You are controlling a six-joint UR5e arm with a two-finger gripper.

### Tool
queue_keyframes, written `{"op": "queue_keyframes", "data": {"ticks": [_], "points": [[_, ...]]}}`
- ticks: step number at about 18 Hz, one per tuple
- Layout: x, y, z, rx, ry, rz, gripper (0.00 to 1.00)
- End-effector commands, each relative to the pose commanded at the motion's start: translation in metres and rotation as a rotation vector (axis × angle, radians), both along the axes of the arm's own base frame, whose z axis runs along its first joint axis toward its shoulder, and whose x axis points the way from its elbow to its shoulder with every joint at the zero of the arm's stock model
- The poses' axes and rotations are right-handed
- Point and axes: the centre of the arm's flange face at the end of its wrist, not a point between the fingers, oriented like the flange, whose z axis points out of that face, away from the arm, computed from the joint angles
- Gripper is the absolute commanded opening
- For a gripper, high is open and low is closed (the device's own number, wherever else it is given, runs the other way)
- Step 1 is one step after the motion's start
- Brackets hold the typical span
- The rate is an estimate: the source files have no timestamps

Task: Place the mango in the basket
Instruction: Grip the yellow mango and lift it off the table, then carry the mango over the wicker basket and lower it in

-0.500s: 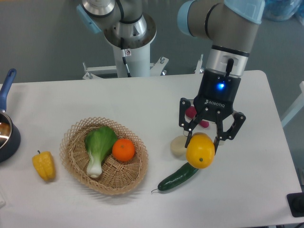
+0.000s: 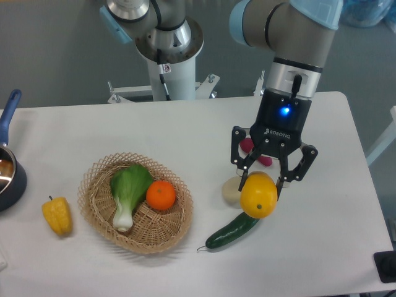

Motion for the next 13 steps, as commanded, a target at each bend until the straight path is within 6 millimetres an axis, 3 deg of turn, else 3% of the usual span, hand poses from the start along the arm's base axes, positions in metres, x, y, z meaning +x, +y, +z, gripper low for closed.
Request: {"op": "queue_keyframes", "data": {"ticks": [7,13], "points": [[0.001,0.003,-0.007,-0.032,0.004,0.012,0.36],[0.030,0.044,-0.040,-0.213,0.074,0.008,0.36]]}}
